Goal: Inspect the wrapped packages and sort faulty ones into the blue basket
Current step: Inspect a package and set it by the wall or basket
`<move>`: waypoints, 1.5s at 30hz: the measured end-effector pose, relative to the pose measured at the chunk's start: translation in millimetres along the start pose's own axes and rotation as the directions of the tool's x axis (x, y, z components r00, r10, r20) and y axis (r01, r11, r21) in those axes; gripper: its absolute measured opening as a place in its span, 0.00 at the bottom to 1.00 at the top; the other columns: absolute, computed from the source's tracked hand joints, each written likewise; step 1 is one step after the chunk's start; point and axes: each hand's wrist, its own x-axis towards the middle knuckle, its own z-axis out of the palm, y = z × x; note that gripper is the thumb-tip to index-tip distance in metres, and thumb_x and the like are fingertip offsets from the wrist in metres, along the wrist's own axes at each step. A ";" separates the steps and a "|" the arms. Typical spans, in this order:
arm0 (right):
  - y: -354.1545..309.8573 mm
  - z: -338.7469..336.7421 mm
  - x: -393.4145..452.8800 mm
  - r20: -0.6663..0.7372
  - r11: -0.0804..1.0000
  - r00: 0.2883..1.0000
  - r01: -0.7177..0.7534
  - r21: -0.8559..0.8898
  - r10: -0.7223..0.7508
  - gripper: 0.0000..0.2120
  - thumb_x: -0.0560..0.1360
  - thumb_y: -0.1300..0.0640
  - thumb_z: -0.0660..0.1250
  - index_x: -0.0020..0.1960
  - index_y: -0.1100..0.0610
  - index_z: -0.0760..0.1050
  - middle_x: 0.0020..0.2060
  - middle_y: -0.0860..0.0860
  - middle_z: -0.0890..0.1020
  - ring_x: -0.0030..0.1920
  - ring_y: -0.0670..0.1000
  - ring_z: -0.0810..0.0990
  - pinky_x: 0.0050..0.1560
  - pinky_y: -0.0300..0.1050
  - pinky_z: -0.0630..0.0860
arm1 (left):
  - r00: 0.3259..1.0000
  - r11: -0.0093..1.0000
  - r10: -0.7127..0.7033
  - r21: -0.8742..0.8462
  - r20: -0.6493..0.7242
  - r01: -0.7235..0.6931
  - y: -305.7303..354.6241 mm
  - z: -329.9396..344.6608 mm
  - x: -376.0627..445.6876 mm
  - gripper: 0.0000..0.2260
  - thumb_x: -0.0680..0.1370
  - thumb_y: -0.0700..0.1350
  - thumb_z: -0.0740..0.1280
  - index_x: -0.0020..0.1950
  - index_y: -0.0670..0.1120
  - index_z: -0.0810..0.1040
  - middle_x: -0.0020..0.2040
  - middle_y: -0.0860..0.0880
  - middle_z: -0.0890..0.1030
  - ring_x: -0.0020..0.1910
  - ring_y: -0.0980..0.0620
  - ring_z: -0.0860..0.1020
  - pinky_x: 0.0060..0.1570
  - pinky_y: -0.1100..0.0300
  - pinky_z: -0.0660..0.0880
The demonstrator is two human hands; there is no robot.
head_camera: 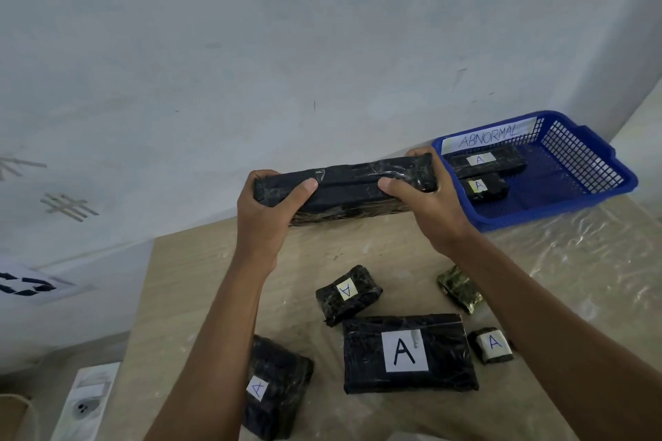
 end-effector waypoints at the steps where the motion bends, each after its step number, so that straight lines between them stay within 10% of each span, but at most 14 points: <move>1: -0.2 0.4 0.6 -0.009 1.000 1.000 -0.015 0.004 0.015 0.16 0.76 0.65 0.75 0.52 0.54 0.69 0.36 0.42 0.78 0.38 0.44 0.78 0.44 0.38 0.75 | 1.000 1.000 -0.011 0.015 0.007 0.011 -0.3 0.5 -1.5 0.15 0.71 0.41 0.81 0.47 0.47 0.76 0.38 0.59 0.81 0.40 0.58 0.80 0.43 0.66 0.78; 8: 3.0 -1.8 -9.7 0.056 0.992 0.998 0.048 -0.116 -0.041 0.18 0.82 0.56 0.70 0.62 0.37 0.68 0.44 0.28 0.75 0.49 0.24 0.76 0.50 0.23 0.71 | 0.956 0.950 -0.293 -0.125 -0.033 0.287 3.3 -0.5 2.7 0.17 0.69 0.44 0.82 0.52 0.43 0.79 0.46 0.48 0.85 0.46 0.51 0.85 0.39 0.62 0.80; 10: 3.9 -2.3 -8.9 0.060 0.981 0.996 0.077 -0.177 -0.067 0.20 0.81 0.51 0.70 0.70 0.44 0.70 0.43 0.31 0.77 0.49 0.34 0.79 0.52 0.30 0.75 | 0.931 0.924 -0.365 -0.137 -0.031 0.357 3.5 -1.0 3.4 0.22 0.67 0.50 0.82 0.55 0.43 0.80 0.51 0.45 0.86 0.49 0.49 0.86 0.40 0.61 0.80; 13: 5.2 -2.3 -4.0 -0.028 0.985 0.997 0.071 -0.158 -0.077 0.08 0.79 0.46 0.72 0.56 0.42 0.75 0.39 0.38 0.78 0.43 0.41 0.79 0.50 0.45 0.79 | 0.946 0.941 -0.325 -0.094 0.004 0.324 3.2 -1.5 -1.3 0.31 0.62 0.59 0.83 0.58 0.44 0.79 0.53 0.47 0.86 0.52 0.49 0.85 0.46 0.60 0.79; 17: 5.2 -0.3 1.3 -0.131 0.998 0.991 0.011 -0.056 -0.018 0.08 0.80 0.44 0.69 0.52 0.48 0.77 0.44 0.49 0.83 0.49 0.49 0.85 0.55 0.58 0.84 | 0.996 0.994 -0.085 0.071 0.032 0.082 -3.7 -3.1 -15.3 0.23 0.74 0.50 0.78 0.67 0.51 0.77 0.57 0.54 0.83 0.54 0.59 0.83 0.51 0.64 0.81; 23: 0.8 -0.7 -0.6 -0.020 0.994 0.999 -0.038 -0.104 0.036 0.22 0.69 0.39 0.75 0.58 0.45 0.74 0.53 0.50 0.84 0.52 0.43 0.85 0.53 0.42 0.83 | 0.993 0.988 -0.050 0.138 -0.103 0.064 -6.0 -0.3 -12.4 0.22 0.68 0.60 0.78 0.55 0.51 0.80 0.51 0.51 0.85 0.50 0.54 0.85 0.50 0.58 0.82; 28: 1.3 4.5 0.1 -0.080 0.994 0.995 -0.071 -0.088 0.064 0.12 0.78 0.50 0.74 0.51 0.44 0.70 0.46 0.42 0.78 0.41 0.26 0.79 0.42 0.23 0.75 | 0.992 0.985 -0.125 0.126 0.037 0.119 -1.8 -7.5 -5.8 0.30 0.65 0.61 0.79 0.63 0.51 0.78 0.55 0.51 0.85 0.54 0.54 0.85 0.53 0.58 0.82; 33: 7.2 1.7 3.7 -0.059 0.990 0.989 -0.137 0.015 0.138 0.20 0.74 0.43 0.76 0.60 0.49 0.76 0.56 0.52 0.85 0.54 0.47 0.86 0.59 0.49 0.83 | 0.995 0.976 -0.100 0.192 -0.027 0.104 -5.4 -5.6 -8.4 0.15 0.74 0.51 0.78 0.57 0.49 0.81 0.50 0.53 0.87 0.49 0.56 0.86 0.51 0.58 0.82; 41: 11.5 -2.2 1.4 -0.059 0.996 0.995 -0.079 -0.039 0.077 0.18 0.76 0.55 0.76 0.64 0.50 0.77 0.52 0.45 0.87 0.54 0.45 0.86 0.57 0.41 0.81 | 0.980 0.978 -0.199 0.070 0.010 0.197 -5.1 -6.1 -4.5 0.21 0.68 0.54 0.80 0.57 0.49 0.83 0.52 0.51 0.88 0.53 0.53 0.86 0.56 0.55 0.81; 45: 11.4 -2.5 3.6 -0.086 0.991 0.989 -0.112 0.070 0.118 0.20 0.75 0.56 0.77 0.66 0.56 0.78 0.54 0.50 0.87 0.56 0.50 0.86 0.63 0.52 0.81 | 0.977 0.974 -0.212 0.086 0.023 0.210 -5.6 -7.2 -5.6 0.21 0.68 0.44 0.82 0.59 0.48 0.82 0.52 0.51 0.88 0.52 0.52 0.86 0.53 0.57 0.81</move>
